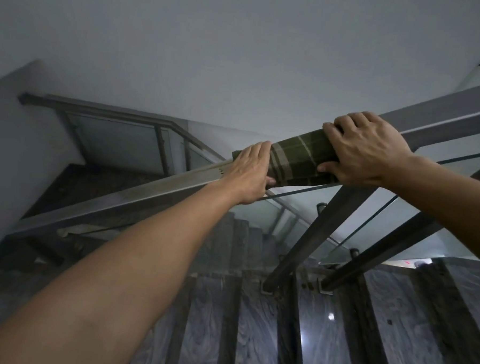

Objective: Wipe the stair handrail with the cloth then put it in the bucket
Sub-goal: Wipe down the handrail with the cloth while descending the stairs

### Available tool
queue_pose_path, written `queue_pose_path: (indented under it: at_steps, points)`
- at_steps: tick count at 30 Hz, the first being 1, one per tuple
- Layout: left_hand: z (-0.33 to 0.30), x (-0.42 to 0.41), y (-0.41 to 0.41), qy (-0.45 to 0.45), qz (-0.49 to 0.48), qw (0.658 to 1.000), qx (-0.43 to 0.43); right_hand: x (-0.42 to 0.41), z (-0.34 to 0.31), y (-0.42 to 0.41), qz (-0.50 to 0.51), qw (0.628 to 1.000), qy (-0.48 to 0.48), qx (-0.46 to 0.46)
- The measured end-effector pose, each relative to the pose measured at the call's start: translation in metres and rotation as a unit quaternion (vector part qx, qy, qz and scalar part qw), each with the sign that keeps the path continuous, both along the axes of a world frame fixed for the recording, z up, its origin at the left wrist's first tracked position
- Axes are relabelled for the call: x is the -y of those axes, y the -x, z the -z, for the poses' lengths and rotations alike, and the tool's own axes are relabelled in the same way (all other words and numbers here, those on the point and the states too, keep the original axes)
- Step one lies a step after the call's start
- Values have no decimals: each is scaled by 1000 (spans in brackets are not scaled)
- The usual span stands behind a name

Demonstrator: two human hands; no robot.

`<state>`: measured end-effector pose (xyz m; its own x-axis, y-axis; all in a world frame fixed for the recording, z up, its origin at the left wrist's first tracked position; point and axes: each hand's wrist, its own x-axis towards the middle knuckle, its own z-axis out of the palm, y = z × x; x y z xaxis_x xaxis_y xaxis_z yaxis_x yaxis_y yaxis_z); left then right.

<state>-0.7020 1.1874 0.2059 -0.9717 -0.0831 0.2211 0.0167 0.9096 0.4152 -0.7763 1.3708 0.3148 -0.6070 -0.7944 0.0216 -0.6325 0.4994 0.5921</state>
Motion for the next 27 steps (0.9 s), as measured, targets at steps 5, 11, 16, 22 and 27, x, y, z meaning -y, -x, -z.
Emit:
queue_pose_path:
  at_steps: [5, 11, 16, 22, 27]
  points:
    - [20, 27, -11, -2, -6, 1000, 3, 27, 19, -9, 0, 1000, 0, 3]
    - [42, 58, -25, -8, -12, 1000, 7, 59, 46, -20, -12, 1000, 2, -2]
    - [63, 88, -38, -18, -12, 1000, 6, 89, 70, -32, -8, 1000, 10, -7]
    - [99, 135, -55, -19, -12, 1000, 3, 134, 101, -54, -19, 999, 28, 5]
    - [139, 192, -78, -38, -10, 999, 16, 188, 143, -78, -24, 999, 37, 16]
